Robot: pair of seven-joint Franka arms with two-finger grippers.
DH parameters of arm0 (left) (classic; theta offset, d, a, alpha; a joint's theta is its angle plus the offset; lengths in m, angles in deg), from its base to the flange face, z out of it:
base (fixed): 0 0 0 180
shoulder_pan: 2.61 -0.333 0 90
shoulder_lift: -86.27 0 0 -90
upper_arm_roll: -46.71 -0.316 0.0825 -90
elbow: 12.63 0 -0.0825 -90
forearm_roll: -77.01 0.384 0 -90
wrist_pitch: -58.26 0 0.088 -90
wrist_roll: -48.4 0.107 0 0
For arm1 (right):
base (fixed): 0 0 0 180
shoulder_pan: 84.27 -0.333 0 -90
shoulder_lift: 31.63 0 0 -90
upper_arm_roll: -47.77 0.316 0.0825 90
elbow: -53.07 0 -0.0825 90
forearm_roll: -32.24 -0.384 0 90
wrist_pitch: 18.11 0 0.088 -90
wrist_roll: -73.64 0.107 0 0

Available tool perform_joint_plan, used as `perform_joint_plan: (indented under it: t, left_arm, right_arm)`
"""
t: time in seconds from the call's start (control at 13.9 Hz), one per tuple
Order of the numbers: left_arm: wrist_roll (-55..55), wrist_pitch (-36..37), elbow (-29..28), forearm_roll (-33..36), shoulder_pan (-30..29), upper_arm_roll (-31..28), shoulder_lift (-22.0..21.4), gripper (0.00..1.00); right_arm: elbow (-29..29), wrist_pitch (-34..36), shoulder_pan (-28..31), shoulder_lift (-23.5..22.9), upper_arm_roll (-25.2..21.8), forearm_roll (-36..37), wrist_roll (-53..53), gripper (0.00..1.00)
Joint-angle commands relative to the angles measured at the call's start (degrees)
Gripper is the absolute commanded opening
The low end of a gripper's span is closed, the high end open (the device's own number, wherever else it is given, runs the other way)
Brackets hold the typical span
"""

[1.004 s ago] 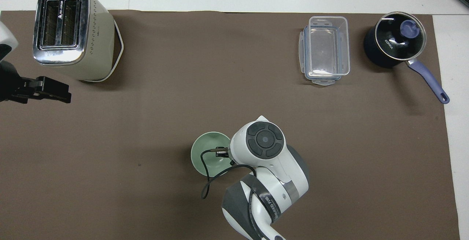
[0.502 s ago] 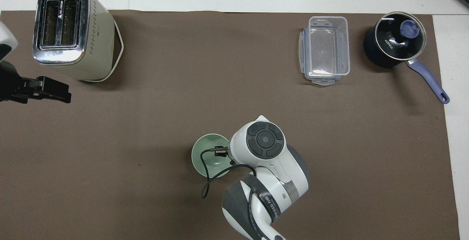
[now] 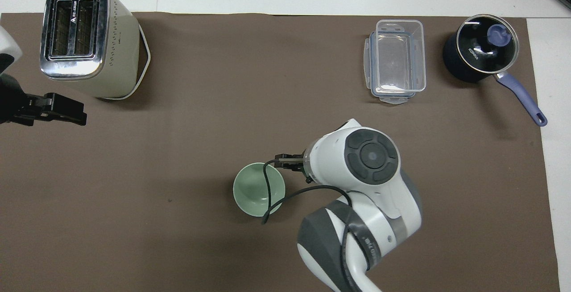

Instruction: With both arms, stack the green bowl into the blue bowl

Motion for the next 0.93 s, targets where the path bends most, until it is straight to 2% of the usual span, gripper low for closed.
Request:
perform_joint_plan:
  t: [0.0,0.22,0.36,0.72,0.86]
  left_arm:
    - [0.5,0.9,1.0,0.5,-0.5,0.2,0.2,1.00]
    - [0.5,0.9,1.0,0.5,-0.5,0.3,0.2,1.00]
    - [0.6,0.9,1.0,0.6,-0.5,0.2,0.2,1.00]
    - [0.5,0.9,1.0,0.5,-0.5,0.2,0.2,1.00]
    - [0.5,0.9,1.0,0.5,-0.5,0.2,0.2,1.00]
  right_arm:
    - [-0.8,2.1,6.1,3.5,0.2,2.9,-2.7,1.00]
    - [-0.3,3.1,12.9,5.9,0.1,3.2,-4.1,1.00]
    - [1.9,6.6,15.5,6.5,0.0,3.2,-6.9,1.00]
    - [7.5,10.2,18.6,5.6,0.0,3.5,-7.6,1.00]
    - [11.9,14.3,20.2,5.3,0.0,3.5,-8.9,1.00]
